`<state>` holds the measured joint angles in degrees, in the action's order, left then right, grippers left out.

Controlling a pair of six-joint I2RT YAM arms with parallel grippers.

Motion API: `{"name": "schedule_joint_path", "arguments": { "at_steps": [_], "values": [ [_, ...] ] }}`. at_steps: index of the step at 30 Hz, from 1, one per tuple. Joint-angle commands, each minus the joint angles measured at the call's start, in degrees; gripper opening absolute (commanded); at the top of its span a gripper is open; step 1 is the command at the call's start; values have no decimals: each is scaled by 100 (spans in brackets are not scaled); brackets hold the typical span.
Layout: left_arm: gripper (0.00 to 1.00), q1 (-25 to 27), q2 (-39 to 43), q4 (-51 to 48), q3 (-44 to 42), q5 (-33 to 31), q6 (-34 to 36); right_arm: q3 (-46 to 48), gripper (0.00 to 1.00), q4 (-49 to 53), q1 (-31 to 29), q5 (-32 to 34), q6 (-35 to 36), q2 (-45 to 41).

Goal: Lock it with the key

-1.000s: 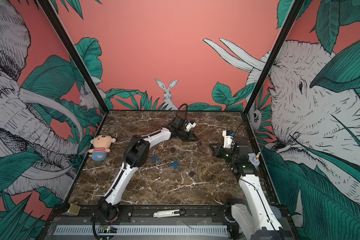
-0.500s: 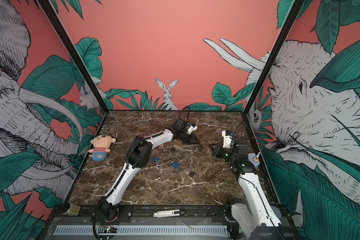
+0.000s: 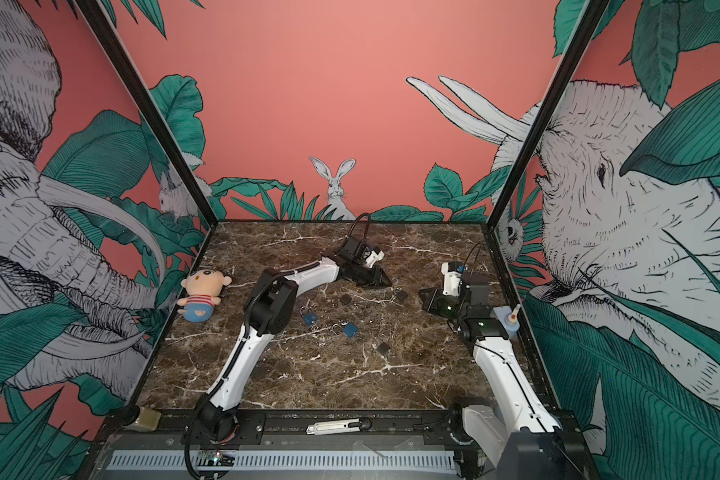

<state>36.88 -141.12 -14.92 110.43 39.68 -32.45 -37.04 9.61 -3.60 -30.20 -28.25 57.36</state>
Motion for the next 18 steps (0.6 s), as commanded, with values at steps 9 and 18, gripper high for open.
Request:
{"name": "schedule_joint_path", "arguments": {
  "at_steps": [9, 18],
  "values": [
    [36, -531, 2131, 745, -1530, -236, 35, -681, 0, 38, -605, 1100, 697, 1349],
    [37, -691, 4052, 1175, -3008, -319, -11, -1236, 0, -371, -686, 1529, 924, 2799]
  ]
}}
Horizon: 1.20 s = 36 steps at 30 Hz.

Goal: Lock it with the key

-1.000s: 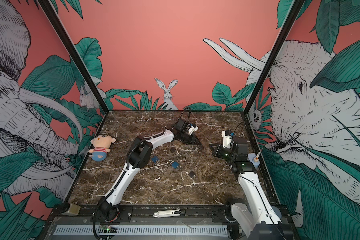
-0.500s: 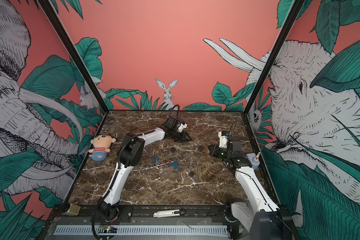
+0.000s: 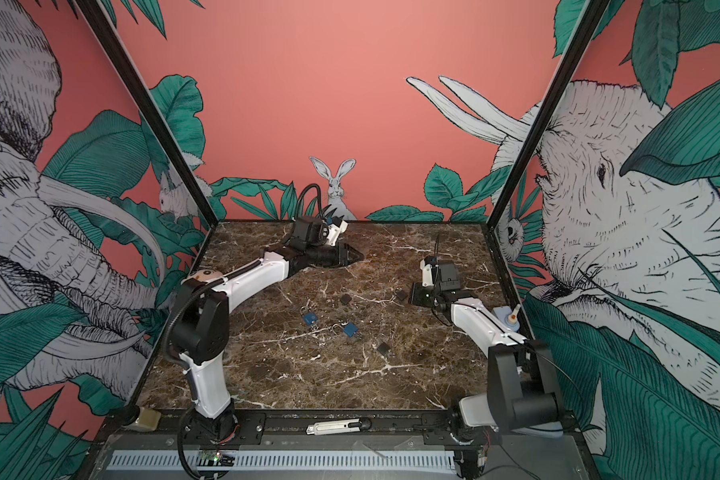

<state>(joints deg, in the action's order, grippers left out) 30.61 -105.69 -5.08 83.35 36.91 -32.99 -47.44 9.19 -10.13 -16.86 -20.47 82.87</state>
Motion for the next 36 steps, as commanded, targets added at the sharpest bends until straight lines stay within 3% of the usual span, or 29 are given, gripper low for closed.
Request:
{"name": "schedule_joint_path", "arguments": {
  "at_steps": [1, 10, 25, 36],
  "values": [
    [38, -64, 696, 135, -410, -75, 88, -265, 0, -371, -27, 202, 131, 423],
    [39, -118, 1793, 185, -1267, -175, 29, -641, 0, -629, -33, 176, 69, 1458],
    [39, -129, 1671, 377, -1436, -161, -145, -744, 18, -646, -42, 166, 104, 1768],
    [39, -137, 1740, 257, -1453, -201, -45, -653, 21, -545, -74, 180, 85, 1346]
  ]
}}
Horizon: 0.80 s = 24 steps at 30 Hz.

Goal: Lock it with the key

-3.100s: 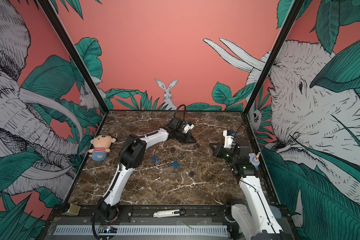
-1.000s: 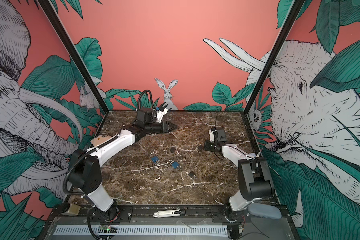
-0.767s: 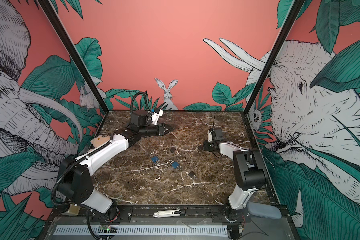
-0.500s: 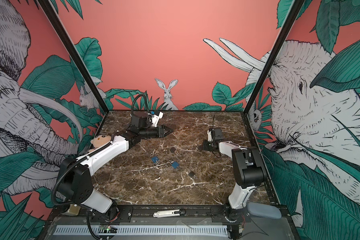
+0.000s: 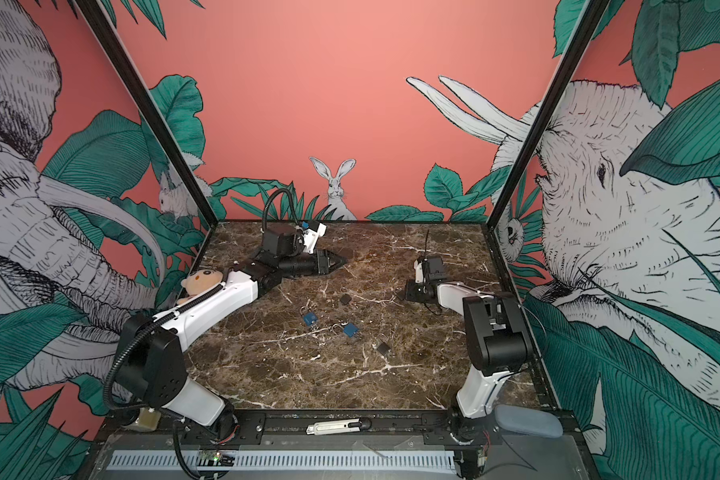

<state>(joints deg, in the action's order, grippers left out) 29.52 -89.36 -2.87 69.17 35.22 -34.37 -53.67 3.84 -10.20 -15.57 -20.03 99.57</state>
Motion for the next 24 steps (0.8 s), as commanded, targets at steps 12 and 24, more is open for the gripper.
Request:
{"name": "schedule_joint_path", "arguments": {
  "at_steps": [12, 24],
  "values": [
    [39, -25, 811, -1017, -402, -1238, 780, 493, 24, 955, -1134, 774, 289, -2116],
    [38, -23, 1671, -1268, -1423, -1605, 705, 1300, 29, 2020, -3243, 1830, 11, -3104]
  ]
}}
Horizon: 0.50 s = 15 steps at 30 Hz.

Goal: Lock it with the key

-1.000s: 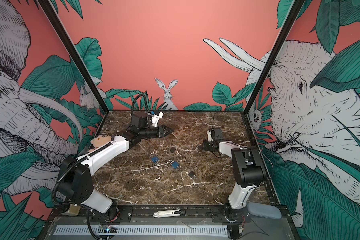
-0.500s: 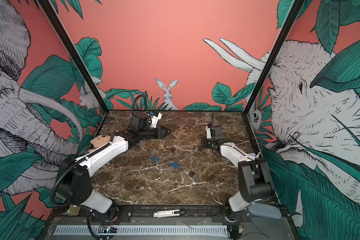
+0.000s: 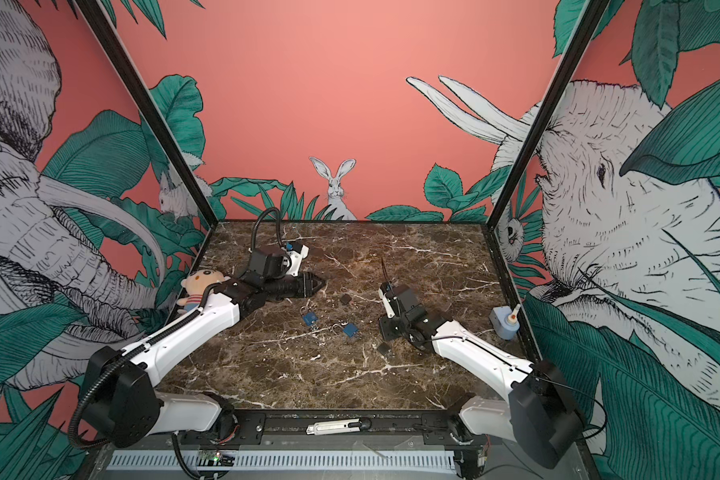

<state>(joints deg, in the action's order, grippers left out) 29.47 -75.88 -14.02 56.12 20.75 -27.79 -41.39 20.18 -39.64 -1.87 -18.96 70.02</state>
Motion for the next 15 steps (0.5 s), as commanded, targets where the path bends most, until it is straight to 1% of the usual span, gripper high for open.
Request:
{"name": "schedule_joint_path", "arguments": {
  "at_steps": [1, 4, 6, 8, 15],
  "values": [
    [38, -21, 396, -147, -180, -205, 16, 103, 30, 445, -468, 590, -108, -171],
    [38, -21, 540, -95, -330, -213, -98, 154, 35, 656, -819, 866, -121, -164],
    [38, -21, 595, 0, -412, -131, -154, 175, 40, 726, -957, 806, -108, -101],
    [38, -21, 636, 13, -446, -73, -165, 190, 43, 808, -1075, 947, -103, -13],
    [38, -21, 792, -31, -523, -41, -113, 307, 45, 663, -1271, 1177, -57, 360]
  ]
}}
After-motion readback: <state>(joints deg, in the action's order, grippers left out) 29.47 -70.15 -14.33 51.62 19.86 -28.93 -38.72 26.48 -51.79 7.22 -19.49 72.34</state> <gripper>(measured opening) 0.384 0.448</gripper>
